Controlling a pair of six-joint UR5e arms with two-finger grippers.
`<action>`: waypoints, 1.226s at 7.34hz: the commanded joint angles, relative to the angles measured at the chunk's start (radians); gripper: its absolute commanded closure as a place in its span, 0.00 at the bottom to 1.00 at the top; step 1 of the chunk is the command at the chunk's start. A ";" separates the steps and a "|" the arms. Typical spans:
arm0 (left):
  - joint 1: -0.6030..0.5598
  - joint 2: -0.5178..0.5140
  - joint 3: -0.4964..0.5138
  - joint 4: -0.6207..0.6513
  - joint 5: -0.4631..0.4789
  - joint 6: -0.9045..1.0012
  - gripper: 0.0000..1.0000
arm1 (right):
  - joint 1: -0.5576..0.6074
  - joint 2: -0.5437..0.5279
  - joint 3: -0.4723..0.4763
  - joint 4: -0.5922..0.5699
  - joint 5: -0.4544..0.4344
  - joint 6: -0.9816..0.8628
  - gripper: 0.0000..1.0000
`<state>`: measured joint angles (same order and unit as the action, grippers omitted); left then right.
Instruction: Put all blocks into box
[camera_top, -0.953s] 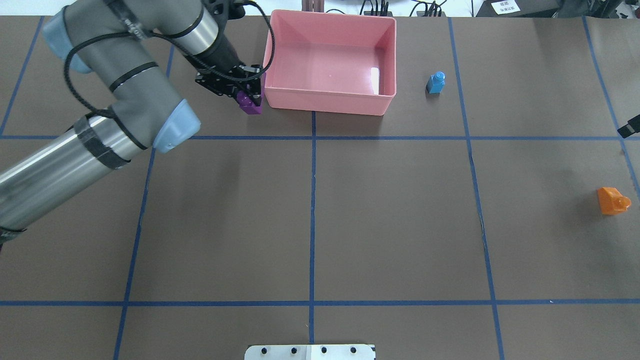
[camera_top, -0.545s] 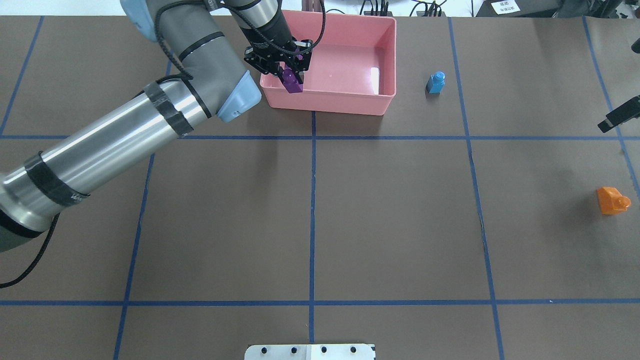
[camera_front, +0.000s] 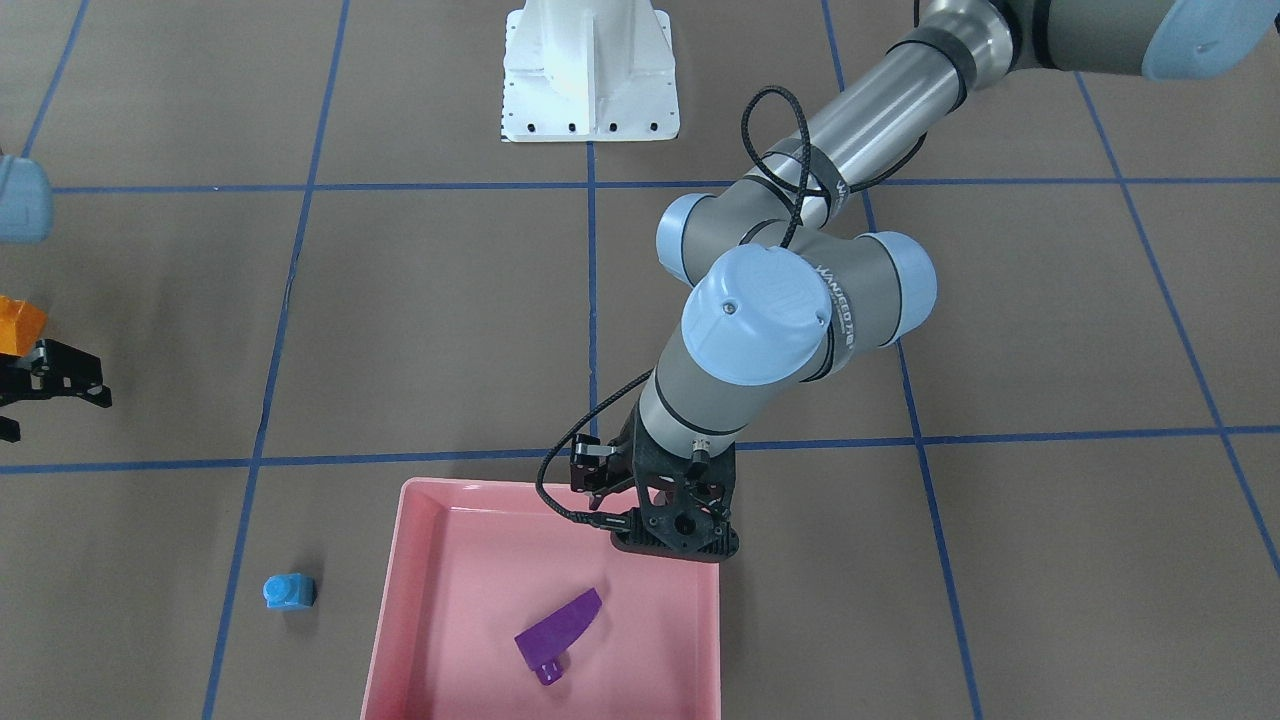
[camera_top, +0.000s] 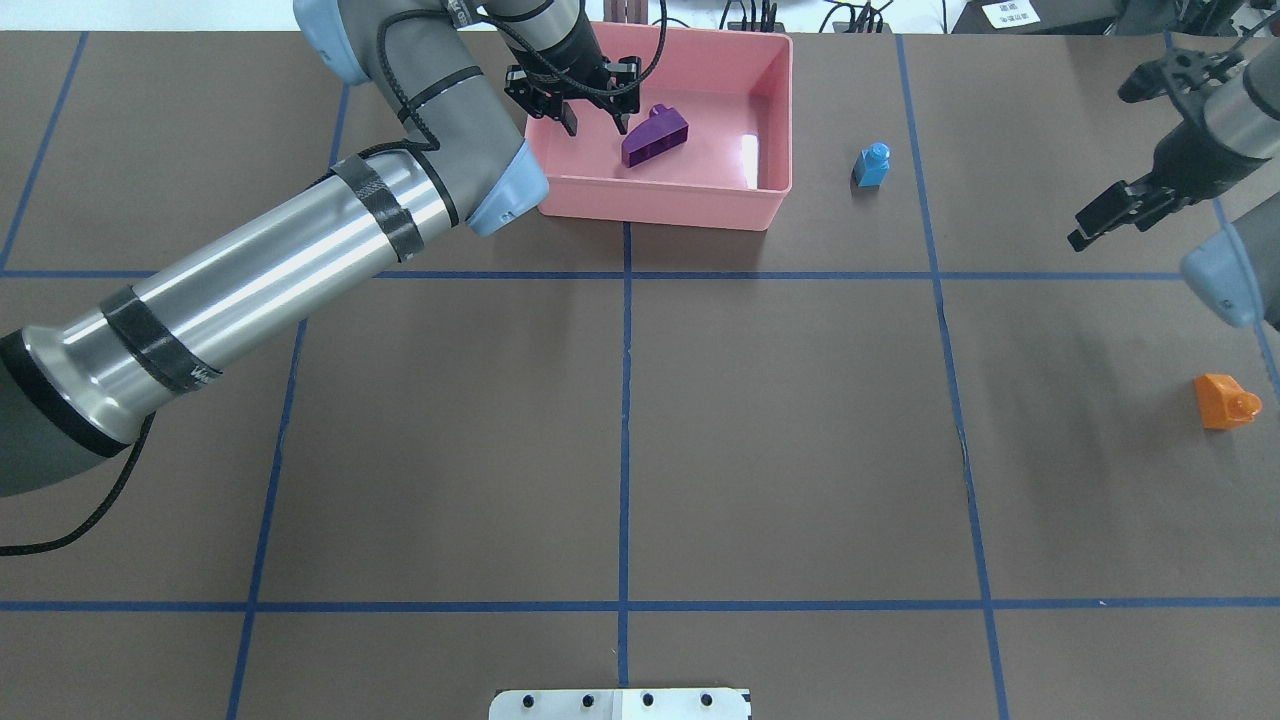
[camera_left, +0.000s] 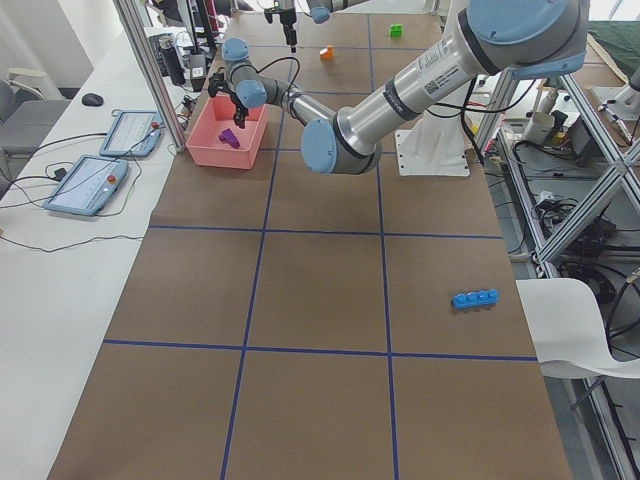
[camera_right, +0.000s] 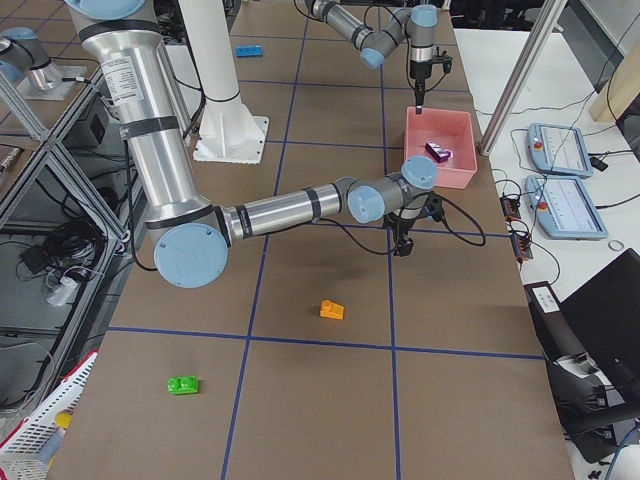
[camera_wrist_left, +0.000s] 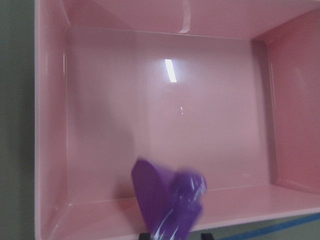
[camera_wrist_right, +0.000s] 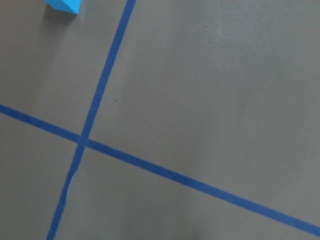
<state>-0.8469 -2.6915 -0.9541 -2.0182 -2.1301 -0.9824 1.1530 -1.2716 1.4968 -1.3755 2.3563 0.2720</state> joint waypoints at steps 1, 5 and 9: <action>-0.020 -0.001 -0.056 -0.002 -0.002 -0.056 0.00 | -0.056 0.122 -0.137 0.096 -0.008 0.177 0.00; -0.066 0.287 -0.419 0.053 -0.108 -0.056 0.00 | -0.139 0.377 -0.343 0.096 -0.210 0.438 0.01; -0.069 0.363 -0.468 0.053 -0.100 -0.053 0.00 | -0.182 0.543 -0.534 0.101 -0.330 0.519 0.02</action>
<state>-0.9163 -2.3428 -1.4143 -1.9652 -2.2326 -1.0366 0.9915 -0.7775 1.0180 -1.2772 2.0708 0.7642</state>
